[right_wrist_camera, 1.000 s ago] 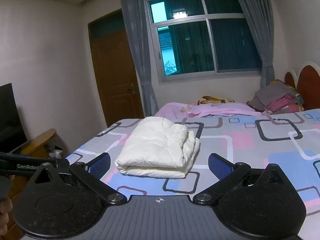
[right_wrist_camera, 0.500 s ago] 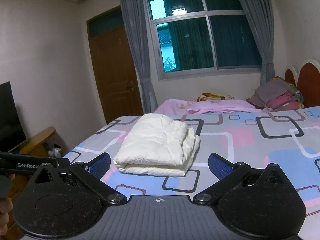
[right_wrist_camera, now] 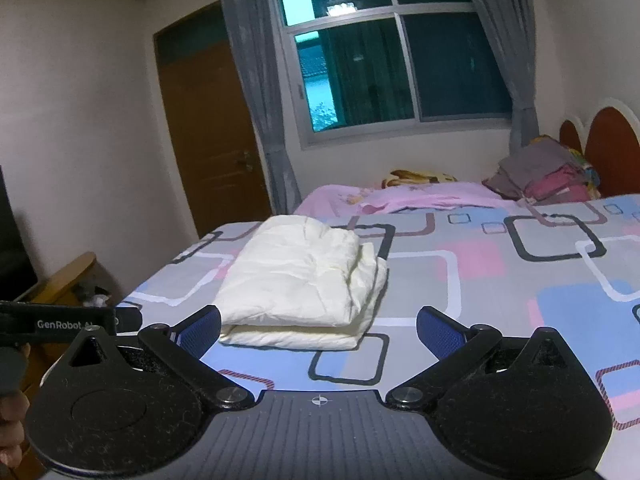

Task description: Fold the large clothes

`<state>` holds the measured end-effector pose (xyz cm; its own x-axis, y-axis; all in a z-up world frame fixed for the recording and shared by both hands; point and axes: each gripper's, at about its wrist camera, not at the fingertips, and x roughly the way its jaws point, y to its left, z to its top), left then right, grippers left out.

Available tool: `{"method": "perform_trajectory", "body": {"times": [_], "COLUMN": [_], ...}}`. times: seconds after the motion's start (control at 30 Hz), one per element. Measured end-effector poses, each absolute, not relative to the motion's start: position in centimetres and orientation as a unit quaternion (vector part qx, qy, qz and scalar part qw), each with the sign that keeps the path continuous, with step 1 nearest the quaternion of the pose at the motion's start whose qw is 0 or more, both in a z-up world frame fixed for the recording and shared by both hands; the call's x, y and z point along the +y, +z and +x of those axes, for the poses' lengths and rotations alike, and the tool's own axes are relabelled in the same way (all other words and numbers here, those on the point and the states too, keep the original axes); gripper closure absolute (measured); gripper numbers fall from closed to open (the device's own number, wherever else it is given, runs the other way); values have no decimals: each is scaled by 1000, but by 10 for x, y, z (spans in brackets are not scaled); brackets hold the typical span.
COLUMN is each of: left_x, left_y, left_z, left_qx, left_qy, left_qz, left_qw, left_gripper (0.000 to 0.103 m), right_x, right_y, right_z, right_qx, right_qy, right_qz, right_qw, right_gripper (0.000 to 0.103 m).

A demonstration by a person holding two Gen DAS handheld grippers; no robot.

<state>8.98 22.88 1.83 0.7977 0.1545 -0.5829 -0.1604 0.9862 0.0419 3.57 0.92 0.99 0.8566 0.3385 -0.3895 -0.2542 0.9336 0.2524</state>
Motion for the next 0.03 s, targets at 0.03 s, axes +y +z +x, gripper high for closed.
{"method": "perform_trajectory", "body": {"times": [0.03], "left_x": [230], "left_y": [16], "left_z": [97], "left_qx": [305], "left_qy": [81], "left_qz": [0], "left_qw": [949], "left_gripper": [0], "right_x": [8], "right_y": [7], "right_z": [40], "right_qx": [221], "right_qy": [151], "right_qz": [96], "right_qw": [959], "right_gripper": [0]}}
